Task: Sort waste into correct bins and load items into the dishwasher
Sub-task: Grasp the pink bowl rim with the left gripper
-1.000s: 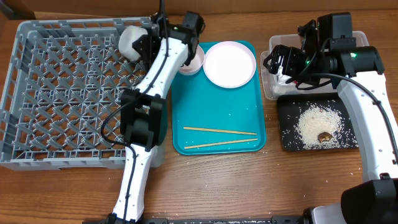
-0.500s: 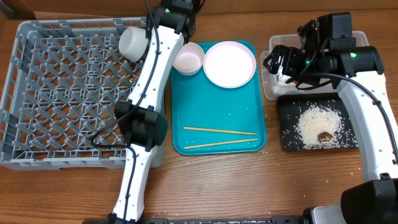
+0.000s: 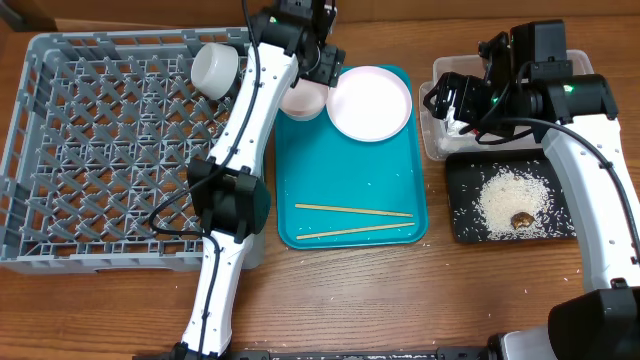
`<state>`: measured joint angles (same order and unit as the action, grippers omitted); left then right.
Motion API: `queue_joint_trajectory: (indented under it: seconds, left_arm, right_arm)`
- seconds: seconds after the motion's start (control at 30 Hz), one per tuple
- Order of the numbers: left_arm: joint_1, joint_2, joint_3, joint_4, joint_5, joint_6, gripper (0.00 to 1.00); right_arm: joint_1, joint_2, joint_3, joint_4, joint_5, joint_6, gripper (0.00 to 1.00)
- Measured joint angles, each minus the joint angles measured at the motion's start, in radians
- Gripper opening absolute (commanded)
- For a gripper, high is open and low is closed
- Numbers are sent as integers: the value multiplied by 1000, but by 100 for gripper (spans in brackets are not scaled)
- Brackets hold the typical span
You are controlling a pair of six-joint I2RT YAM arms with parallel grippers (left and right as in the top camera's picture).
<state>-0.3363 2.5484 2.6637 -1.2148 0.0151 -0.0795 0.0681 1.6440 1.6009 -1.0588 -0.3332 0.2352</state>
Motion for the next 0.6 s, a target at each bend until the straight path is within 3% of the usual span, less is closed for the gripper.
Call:
queue_joint_trajectory:
  seconds: [0.2, 0.4, 0.6]
  left_arm:
    - [10, 6, -40, 146, -11, -40, 85]
    - [31, 6, -40, 208, -11, 124, 80]
    - [81, 6, -40, 225, 47, 288, 82]
  right_arm:
    - [0, 0, 0, 0, 0, 0, 100]
    - [0, 0, 0, 0, 0, 0, 100]
    - [0, 0, 0, 0, 0, 0, 100]
